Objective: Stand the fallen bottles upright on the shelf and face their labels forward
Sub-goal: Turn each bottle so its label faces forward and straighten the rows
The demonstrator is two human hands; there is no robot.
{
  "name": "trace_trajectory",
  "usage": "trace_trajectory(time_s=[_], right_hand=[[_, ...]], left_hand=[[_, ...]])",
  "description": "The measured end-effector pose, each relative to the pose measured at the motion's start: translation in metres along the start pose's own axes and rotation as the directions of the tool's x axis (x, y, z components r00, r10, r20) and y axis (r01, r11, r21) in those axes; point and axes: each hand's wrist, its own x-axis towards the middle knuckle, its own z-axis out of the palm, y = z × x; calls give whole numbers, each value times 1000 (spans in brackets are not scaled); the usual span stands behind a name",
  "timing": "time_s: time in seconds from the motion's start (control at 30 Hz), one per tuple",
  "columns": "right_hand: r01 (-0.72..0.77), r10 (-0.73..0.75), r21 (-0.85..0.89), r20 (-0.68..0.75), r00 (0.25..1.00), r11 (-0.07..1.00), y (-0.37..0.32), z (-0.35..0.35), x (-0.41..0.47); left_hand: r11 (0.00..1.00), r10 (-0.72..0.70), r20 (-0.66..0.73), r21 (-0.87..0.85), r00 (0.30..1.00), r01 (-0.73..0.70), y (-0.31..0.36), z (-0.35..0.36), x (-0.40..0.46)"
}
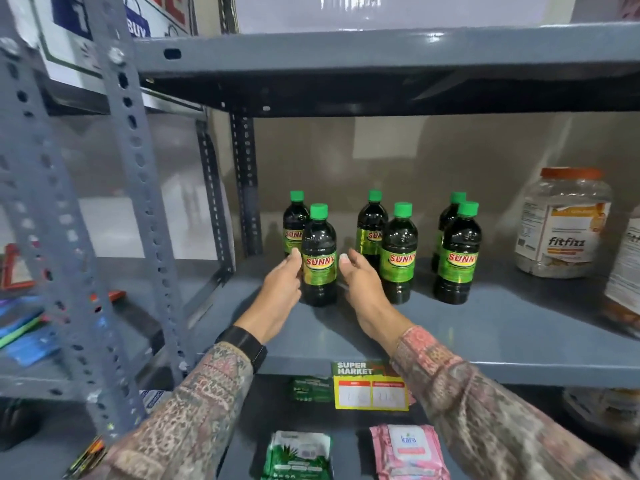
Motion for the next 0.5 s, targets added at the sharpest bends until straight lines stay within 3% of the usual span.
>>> trace_trajectory(time_s=[0.1,0.5], right_hand=[[-25,24,71,14,1000,997,2,8,4],[42,-43,-8,-2,999,999,0,26,-5]], left_hand=[[997,-1,-10,-78,1000,1,-4,3,8],[999,33,-27,3,999,-33,-14,-3,13]])
